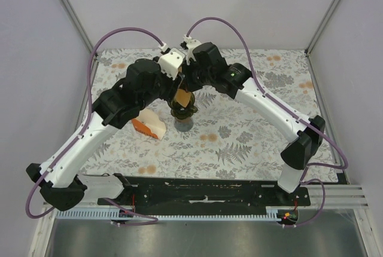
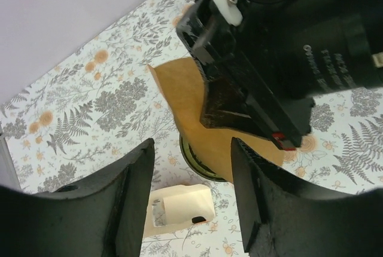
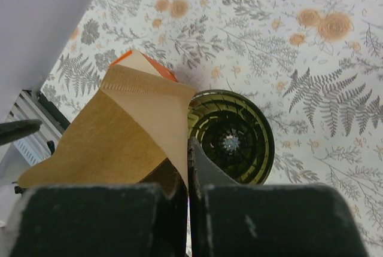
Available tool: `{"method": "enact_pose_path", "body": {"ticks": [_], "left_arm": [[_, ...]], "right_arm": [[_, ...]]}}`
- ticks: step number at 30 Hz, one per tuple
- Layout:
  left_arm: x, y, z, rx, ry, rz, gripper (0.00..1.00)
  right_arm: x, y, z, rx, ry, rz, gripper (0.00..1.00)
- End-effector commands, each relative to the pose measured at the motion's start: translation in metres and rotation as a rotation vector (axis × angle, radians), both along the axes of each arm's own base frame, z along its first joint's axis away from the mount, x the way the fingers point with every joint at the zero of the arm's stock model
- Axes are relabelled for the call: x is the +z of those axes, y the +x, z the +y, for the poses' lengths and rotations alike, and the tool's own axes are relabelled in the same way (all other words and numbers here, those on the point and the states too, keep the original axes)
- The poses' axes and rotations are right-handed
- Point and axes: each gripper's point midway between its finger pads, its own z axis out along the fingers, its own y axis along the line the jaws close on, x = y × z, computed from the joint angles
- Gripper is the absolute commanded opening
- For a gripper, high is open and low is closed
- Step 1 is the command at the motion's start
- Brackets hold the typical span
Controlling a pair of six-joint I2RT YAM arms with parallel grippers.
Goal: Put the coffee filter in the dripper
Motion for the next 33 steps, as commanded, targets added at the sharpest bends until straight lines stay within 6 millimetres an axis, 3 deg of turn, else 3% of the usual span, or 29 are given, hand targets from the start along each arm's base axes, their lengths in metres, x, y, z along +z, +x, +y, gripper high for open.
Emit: {"method": "enact_pose_path", "body": {"ticks": [1, 4, 8, 11, 16, 19, 23, 29, 33], "left_arm": [[-0.004, 0.008, 0.008, 0.108, -0.043, 0.029, 0.55], [-0.02, 0.006, 0.008, 0.108, -0.022, 0.087, 0.46], [-0.044, -0.008, -0.001, 0.064, -0.042, 0.194, 0.45], [-0.047, -0.002, 0.002, 0.09, -0.036, 0.193, 0.42], [-0.058, 0.007, 0.015, 0.14, -0.011, 0.225, 0.21], [-0.062, 0.005, 0.015, 0.128, -0.02, 0.252, 0.03], [-0.063, 0.007, 0.016, 0.125, -0.023, 0.258, 0.02], [-0.075, 0.01, 0.013, 0.087, -0.05, 0.342, 0.02], [-0.082, 0.02, 0.017, 0.104, -0.067, 0.383, 0.02]], "right_arm": [[0.009, -0.007, -0.005, 0.03, -0.023, 0.002, 0.0], [0.004, -0.01, -0.008, 0.039, -0.046, 0.009, 0.0], [0.002, -0.012, -0.009, 0.051, -0.049, 0.014, 0.0], [-0.003, -0.013, -0.007, 0.06, -0.054, 0.026, 0.0], [-0.009, -0.009, -0.017, 0.052, -0.06, 0.043, 0.0], [-0.012, -0.007, -0.021, 0.056, -0.044, 0.053, 0.0], [-0.018, -0.008, -0.017, 0.095, -0.031, 0.072, 0.0], [-0.023, -0.002, -0.021, 0.097, -0.032, 0.084, 0.2], [-0.024, 0.001, -0.028, 0.079, -0.045, 0.067, 0.2]]}}
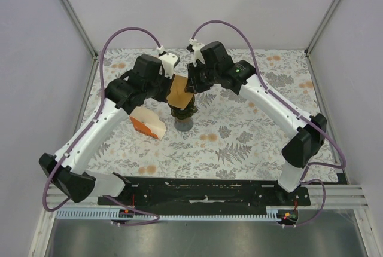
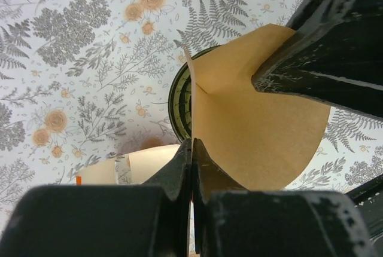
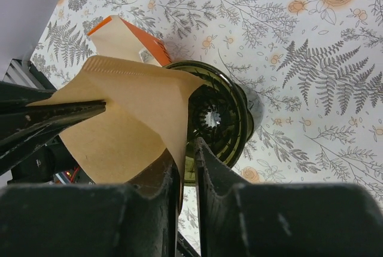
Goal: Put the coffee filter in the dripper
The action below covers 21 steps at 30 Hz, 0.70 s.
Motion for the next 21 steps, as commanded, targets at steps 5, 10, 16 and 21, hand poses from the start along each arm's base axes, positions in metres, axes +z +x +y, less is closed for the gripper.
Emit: {"method": "enact_pose_path", "body": {"ticks": [5, 10, 16, 21], "left_arm": [[-0.011, 0.007, -0.005, -0.008, -0.103, 0.161, 0.02], [-0.019, 0.009, 0.002, -0.01, -0.084, 0.168, 0.02], [-0.032, 0.012, 0.011, 0.027, -0.102, 0.199, 0.02], [-0.039, 0.006, 0.002, -0.004, -0.137, 0.239, 0.02]], "right_arm": [[-0.009, 0.007, 0.001, 0.018, 0.004, -0.014, 0.05], [-0.009, 0.014, -0.002, 0.007, -0.014, -0.039, 0.01], [-0.011, 0.016, 0.0, 0.028, -0.021, -0.044, 0.09], [0.005, 0.016, -0.003, 0.053, -0.014, -0.101, 0.25]]}}
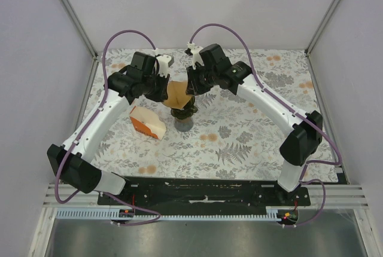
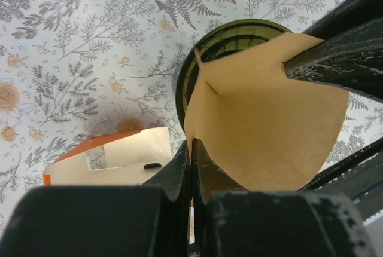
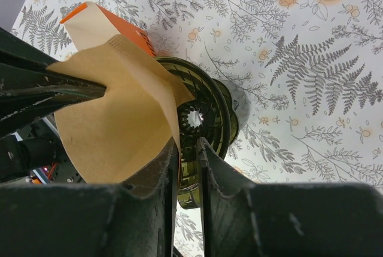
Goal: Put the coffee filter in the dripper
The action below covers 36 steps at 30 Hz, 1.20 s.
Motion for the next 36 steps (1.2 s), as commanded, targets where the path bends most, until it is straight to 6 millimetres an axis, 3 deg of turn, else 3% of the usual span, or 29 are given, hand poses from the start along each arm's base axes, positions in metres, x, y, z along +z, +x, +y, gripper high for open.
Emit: {"method": "enact_pose_path", "body": {"ticks": [1, 8, 14, 16, 19, 22, 26, 31, 34, 36], "left_arm": [[0.003, -0.004, -0.012, -0.009, -0.074, 0.02, 0.02], [0.008, -0.002, -0.021, -0.035, -0.101, 0.019, 0.02], [0.004, -0.001, -0.021, -0.032, -0.089, 0.028, 0.02], [0.005, 0.001, -0.021, -0.031, -0.089, 0.023, 0.02], [0.009, 0.003, -0.022, -0.033, -0.094, 0.017, 0.02], [0.01, 0.003, -0.026, -0.045, -0.108, 0.022, 0.02], [0.01, 0.002, -0.027, -0.054, -0.113, 0.024, 0.02], [0.013, 0.002, -0.028, -0.063, -0.114, 0.018, 0.02], [0.018, 0.006, -0.025, -0.054, -0.105, -0.003, 0.15], [0.023, 0.01, -0.023, -0.044, -0.107, -0.018, 0.3]], "right_arm": [[0.036, 0.008, 0.0, 0.036, 0.041, -0.121, 0.28], [0.087, -0.002, -0.004, 0.118, 0.118, -0.321, 0.37], [0.113, -0.025, -0.005, 0.175, 0.241, -0.483, 0.37], [0.116, -0.037, 0.002, 0.226, 0.289, -0.505, 0.31], [0.103, -0.05, 0.017, 0.301, 0.311, -0.474, 0.19], [0.076, -0.039, 0.025, 0.278, 0.274, -0.412, 0.0], [0.036, -0.022, 0.027, 0.232, 0.167, -0.327, 0.0], [0.008, -0.015, 0.017, 0.193, 0.081, -0.298, 0.0], [-0.003, -0.014, 0.014, 0.187, 0.038, -0.274, 0.0], [-0.008, -0.011, 0.011, 0.179, 0.001, -0.264, 0.0]]}}
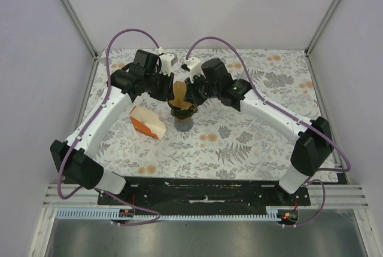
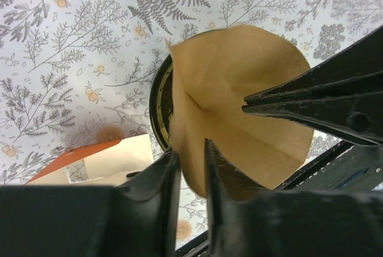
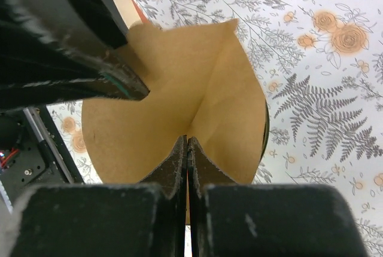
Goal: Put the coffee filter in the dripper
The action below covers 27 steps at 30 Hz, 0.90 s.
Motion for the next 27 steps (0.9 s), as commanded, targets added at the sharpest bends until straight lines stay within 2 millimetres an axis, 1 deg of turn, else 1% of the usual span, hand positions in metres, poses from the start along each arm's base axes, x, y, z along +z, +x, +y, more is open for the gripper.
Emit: {"method": "enact_pose_path", "body": {"ticks": [1, 4, 7, 9, 13, 15, 16, 18, 21, 23, 27], "left_arm": [[0.029, 0.012, -0.003, 0.016, -0.052, -0.072, 0.36], [0.037, 0.018, 0.004, 0.049, -0.068, -0.083, 0.48], [0.046, 0.023, 0.011, 0.092, -0.116, -0.076, 0.58], [0.051, 0.025, 0.016, 0.123, -0.152, -0.071, 0.61], [0.055, 0.027, 0.026, 0.188, -0.219, -0.039, 0.64], [0.053, 0.024, 0.024, 0.189, -0.241, -0.017, 0.65], [0.052, 0.023, 0.022, 0.181, -0.252, -0.009, 0.65], [0.047, 0.017, 0.019, 0.173, -0.273, 0.02, 0.67], [0.037, 0.011, 0.017, 0.176, -0.279, 0.057, 0.67], [0.034, 0.009, 0.017, 0.181, -0.281, 0.071, 0.67], [0.036, 0.008, 0.015, 0.182, -0.297, 0.078, 0.67]], "right_arm": [[0.001, 0.011, -0.007, -0.033, -0.066, -0.036, 0.0], [-0.002, 0.011, -0.006, -0.024, -0.123, -0.061, 0.0], [-0.006, 0.01, -0.001, -0.015, -0.171, -0.075, 0.0], [-0.011, 0.011, 0.001, -0.015, -0.206, -0.076, 0.0], [-0.017, 0.01, 0.007, 0.005, -0.262, -0.078, 0.0], [-0.023, 0.009, 0.013, 0.023, -0.308, -0.084, 0.0], [-0.024, 0.009, 0.016, 0.026, -0.335, -0.093, 0.0], [-0.032, 0.008, 0.021, 0.044, -0.397, -0.101, 0.0], [-0.043, 0.01, 0.022, 0.035, -0.483, -0.119, 0.0], [-0.048, 0.01, 0.024, 0.041, -0.493, -0.111, 0.0], [-0.056, 0.009, 0.026, 0.052, -0.505, -0.099, 0.0]]}}
